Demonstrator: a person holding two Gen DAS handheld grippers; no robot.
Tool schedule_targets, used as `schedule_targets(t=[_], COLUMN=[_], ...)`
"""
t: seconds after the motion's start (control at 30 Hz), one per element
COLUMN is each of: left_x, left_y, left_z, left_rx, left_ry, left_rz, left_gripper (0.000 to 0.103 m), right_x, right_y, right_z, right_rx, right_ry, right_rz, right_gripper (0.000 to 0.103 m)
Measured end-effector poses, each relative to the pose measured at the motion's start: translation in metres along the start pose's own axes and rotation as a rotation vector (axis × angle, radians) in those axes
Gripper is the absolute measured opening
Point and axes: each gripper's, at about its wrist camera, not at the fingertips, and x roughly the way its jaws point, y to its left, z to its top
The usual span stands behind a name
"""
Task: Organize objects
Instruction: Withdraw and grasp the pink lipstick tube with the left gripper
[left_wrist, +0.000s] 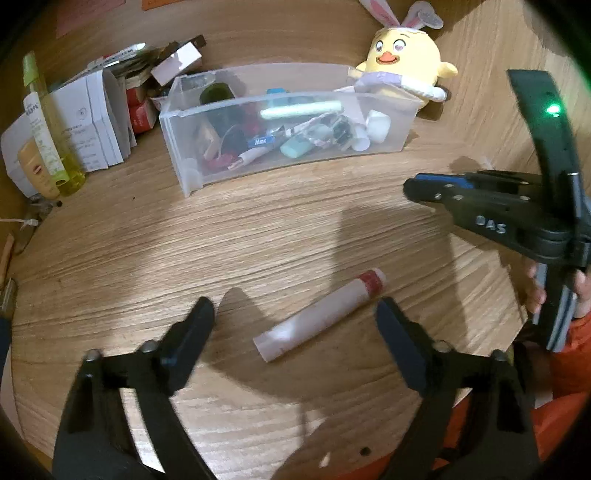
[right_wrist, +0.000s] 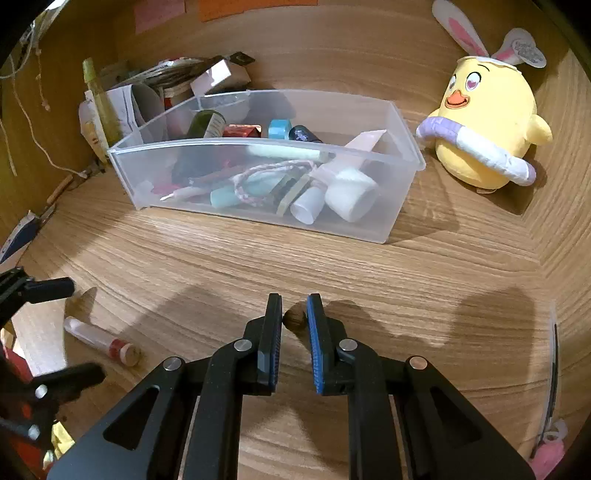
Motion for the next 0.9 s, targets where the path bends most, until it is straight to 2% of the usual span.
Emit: schedule_targets(t=[0.07,0.23,0.43,0.6,0.77,0.9], left_x=[0.002,0.003,0.006,0.009,0.011,0.007], left_y=[0.001,0.000,0.001,-0.003,-0.001,0.005], left_z=[0.000,0.000,0.006,0.011,0.018,0.027], left_rx=[0.003,0.021,0.010,0.023,-0.016,-0.052], left_ry=[-0.001,-0.010,-0.022,-0.026,-0.022,-0.049], left_rz=[0.008,0.037,0.029,0.020,-0.008,-0.026], left_gripper=[0.075,0.058,0.041,0.014,0.014,0.014], right_x=[-0.002,-0.003,0.000,-0.003,-0.005,-0.006], right_y=[0.001,0.002,0.003,0.005,0.003,0.001], right_z=[-0.002,-0.006,-0.013,-0.018,-0.022,-0.017], right_rx=[-0.007,-0.014,-0.006,-0.004,0.009,0.025], right_ry=[-0.001,0.002,0.023,0.022,0.006,-0.001], right_rz=[0.006,0.006,0.014,0.010,0.001,0.005], right_gripper=[0.013,0.013,0.013,0.013,0.013,0.013])
